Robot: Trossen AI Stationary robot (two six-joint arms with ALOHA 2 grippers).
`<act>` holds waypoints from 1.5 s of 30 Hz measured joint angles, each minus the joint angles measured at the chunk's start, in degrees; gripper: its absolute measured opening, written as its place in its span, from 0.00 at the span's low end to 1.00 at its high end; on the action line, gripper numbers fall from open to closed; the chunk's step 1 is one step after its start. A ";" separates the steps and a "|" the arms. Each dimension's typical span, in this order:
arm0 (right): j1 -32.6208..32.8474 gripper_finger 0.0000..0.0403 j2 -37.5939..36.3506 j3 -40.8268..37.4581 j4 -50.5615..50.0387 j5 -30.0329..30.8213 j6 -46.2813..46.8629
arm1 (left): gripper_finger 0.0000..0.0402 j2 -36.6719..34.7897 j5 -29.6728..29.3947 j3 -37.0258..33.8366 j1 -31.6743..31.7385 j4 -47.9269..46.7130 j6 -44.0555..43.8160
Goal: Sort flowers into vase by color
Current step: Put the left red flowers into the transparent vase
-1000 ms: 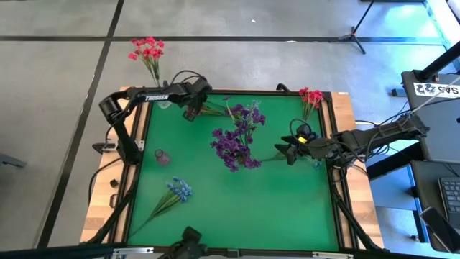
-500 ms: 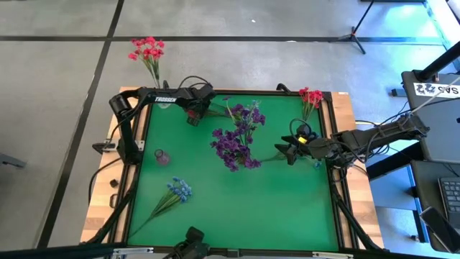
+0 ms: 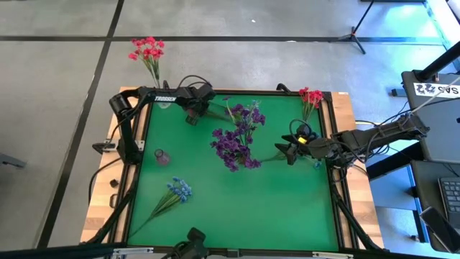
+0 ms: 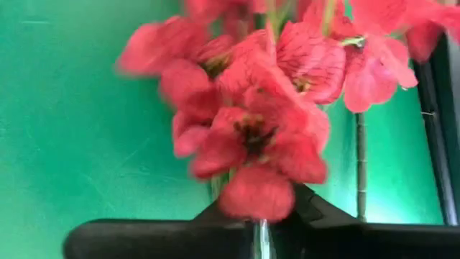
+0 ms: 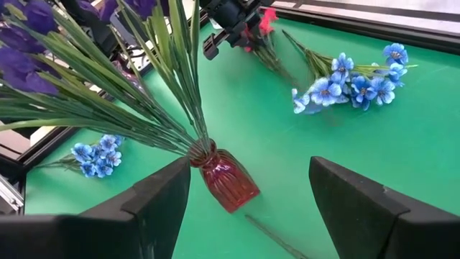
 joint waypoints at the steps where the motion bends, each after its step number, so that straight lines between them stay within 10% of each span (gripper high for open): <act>1: 0.00 0.71 0.00 0.00 0.00 0.00 -0.06 | 0.02 -0.27 -0.03 -0.04 0.02 0.01 -0.02; 12: 0.00 0.71 0.00 0.00 0.04 0.00 -0.07 | 0.02 -12.96 -10.49 -0.15 -0.82 -0.60 7.91; 25: 0.00 0.71 0.00 0.00 0.04 0.00 -0.18 | 0.02 -32.28 -40.92 -0.11 -12.49 -2.84 49.07; 45: -0.02 0.71 0.68 0.00 0.03 2.10 0.17 | 0.02 -59.39 -57.87 -0.02 -11.39 -2.71 91.61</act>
